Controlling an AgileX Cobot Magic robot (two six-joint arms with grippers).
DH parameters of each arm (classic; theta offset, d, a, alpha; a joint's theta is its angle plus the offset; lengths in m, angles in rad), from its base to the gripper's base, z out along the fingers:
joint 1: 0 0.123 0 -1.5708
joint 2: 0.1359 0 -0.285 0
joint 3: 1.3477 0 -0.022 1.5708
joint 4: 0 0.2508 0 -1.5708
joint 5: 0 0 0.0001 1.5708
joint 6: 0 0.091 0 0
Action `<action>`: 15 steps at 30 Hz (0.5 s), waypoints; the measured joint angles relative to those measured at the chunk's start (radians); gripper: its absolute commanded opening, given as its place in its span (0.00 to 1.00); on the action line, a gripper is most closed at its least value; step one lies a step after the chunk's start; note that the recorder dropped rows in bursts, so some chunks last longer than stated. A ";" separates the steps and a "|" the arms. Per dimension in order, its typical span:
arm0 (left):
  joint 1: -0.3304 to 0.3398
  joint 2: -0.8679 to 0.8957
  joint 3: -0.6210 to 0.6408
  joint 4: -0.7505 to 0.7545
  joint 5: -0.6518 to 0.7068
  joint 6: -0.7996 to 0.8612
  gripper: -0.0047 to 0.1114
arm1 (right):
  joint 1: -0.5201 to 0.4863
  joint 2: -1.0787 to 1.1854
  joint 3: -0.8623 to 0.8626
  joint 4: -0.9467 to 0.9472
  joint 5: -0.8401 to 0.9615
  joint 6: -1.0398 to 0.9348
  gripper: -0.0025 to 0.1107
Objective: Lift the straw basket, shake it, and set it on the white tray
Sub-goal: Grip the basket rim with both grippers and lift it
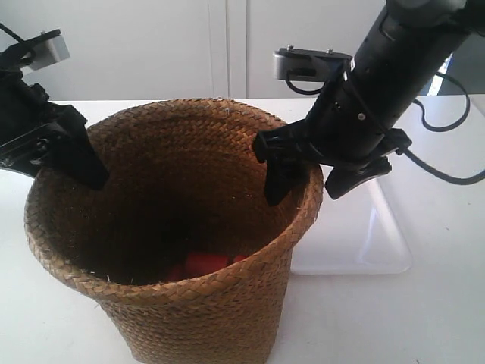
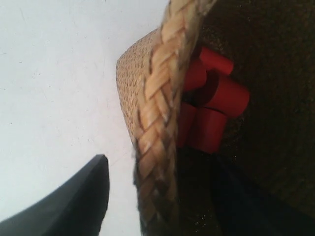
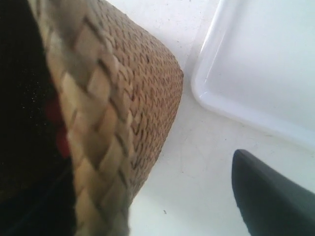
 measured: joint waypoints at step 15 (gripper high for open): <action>0.000 0.023 0.000 0.002 -0.002 -0.009 0.27 | 0.000 0.015 0.000 0.011 -0.026 0.000 0.41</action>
